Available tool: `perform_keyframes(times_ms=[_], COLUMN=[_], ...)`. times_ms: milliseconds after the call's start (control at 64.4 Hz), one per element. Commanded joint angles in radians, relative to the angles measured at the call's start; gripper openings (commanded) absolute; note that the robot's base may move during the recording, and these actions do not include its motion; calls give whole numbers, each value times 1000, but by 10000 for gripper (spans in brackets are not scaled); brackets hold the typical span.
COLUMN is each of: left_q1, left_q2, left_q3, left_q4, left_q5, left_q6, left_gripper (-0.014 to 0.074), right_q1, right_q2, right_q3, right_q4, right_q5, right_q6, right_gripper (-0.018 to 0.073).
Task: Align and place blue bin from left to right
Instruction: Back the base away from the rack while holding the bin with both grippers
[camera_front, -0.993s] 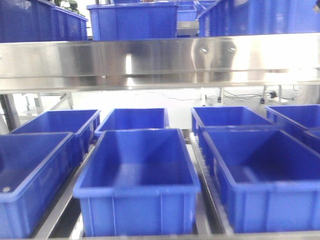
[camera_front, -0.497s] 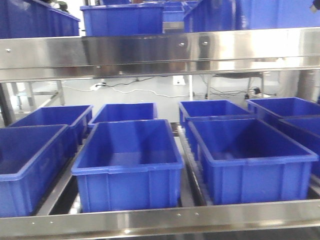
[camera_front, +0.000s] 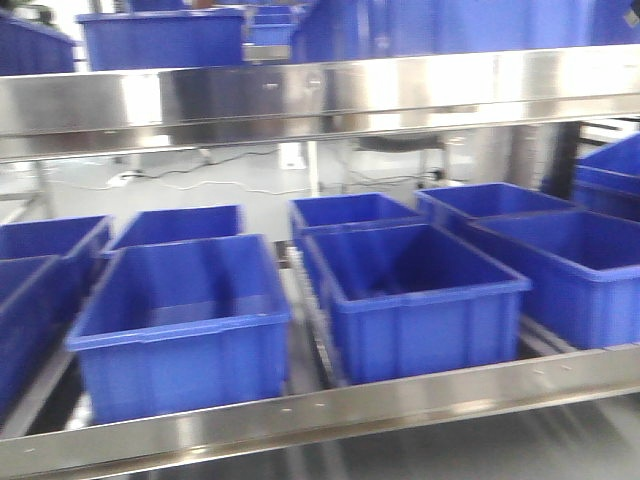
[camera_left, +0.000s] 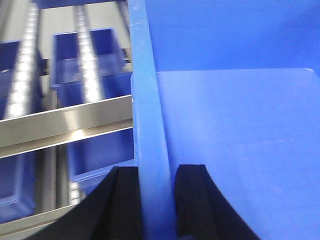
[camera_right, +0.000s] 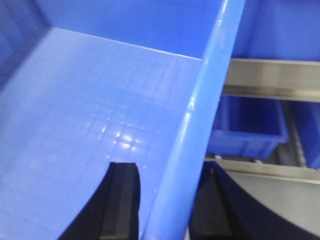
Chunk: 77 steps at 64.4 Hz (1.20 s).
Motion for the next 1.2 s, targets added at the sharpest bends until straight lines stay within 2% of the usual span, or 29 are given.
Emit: perform_keyframes(times_ms=[0,1180], left_q1=[-13,-13], left_q2=[-25,-25], left_q3=[-16,-16], left_q4=[-10,-10], left_q5=[-99,-99], left_q6=[11,11], left_gripper=[-8,-8], right_q1=[-5,-5], right_q2=[-12,-12], right_q3=[-8,-8], right_q4=[-14,-14], right_q5=[-84,-84], right_q6=[-5,-5], right_gripper=[-79,-79])
